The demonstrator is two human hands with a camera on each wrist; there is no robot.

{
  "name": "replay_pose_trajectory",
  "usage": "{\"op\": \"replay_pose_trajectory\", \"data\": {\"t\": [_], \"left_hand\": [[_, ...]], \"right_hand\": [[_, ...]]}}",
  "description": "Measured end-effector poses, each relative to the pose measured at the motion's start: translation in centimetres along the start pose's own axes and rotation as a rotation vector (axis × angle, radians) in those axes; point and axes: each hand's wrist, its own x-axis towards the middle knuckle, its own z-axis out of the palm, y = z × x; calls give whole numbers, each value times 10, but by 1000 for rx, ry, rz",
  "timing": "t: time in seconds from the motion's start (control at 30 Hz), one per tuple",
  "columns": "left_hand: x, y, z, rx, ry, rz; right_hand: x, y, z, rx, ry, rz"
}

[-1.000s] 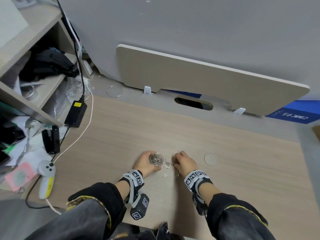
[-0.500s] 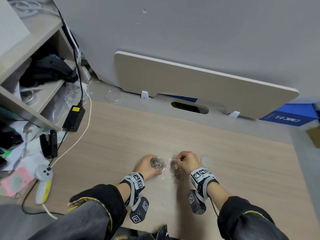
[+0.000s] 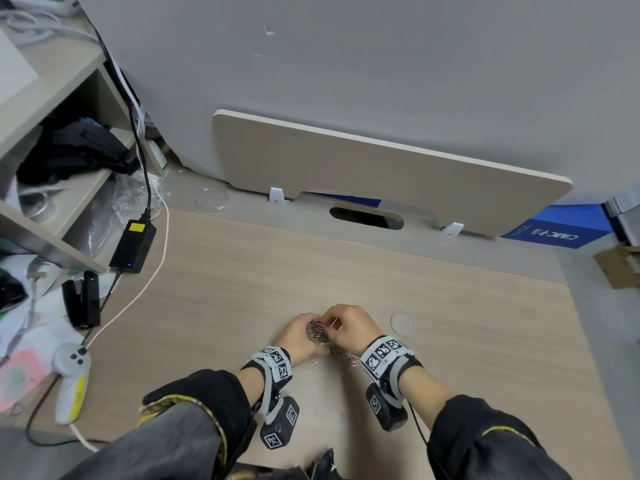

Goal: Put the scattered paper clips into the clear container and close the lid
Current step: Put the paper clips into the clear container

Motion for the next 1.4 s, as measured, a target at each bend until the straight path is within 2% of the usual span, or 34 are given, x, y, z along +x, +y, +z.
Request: {"op": "replay_pose_trajectory", "data": {"t": [0.13, 0.2, 0.27, 0.33, 0.43, 0.53, 0.7, 0.83, 0.97, 1.13, 1.4], "left_hand": [[6, -13, -2, -21, 48, -22], [9, -18, -4, -16, 57, -36], [10, -19, -6, -3, 60, -40], [9, -18, -7, 8, 62, -39], [5, -18, -7, 13, 65, -37], [1, -22, -9, 16, 70, -43], [-3, -29, -15, -14, 65, -54], [0, -36, -20, -22, 76, -56], [3, -42, -17, -1, 91, -62], [5, -45, -13, -7, 77, -69], [6, -53, -18, -23, 84, -73]], "right_hand": [[-3, 21, -9, 68, 142, 165], [-7, 34, -9, 0, 69, 271], [-13, 42, -2, -122, -81, 362], [-21, 45, 12, -207, -175, 399], [-26, 43, 37, -254, -166, 387], [-21, 39, 53, -145, -63, 386], [-13, 41, 50, 20, 33, 352], [-21, 46, 43, 1, 95, 404], [-23, 42, 51, -66, 74, 478], [-12, 27, 64, -148, 34, 400], [-4, 31, 68, -99, 85, 289]]}}
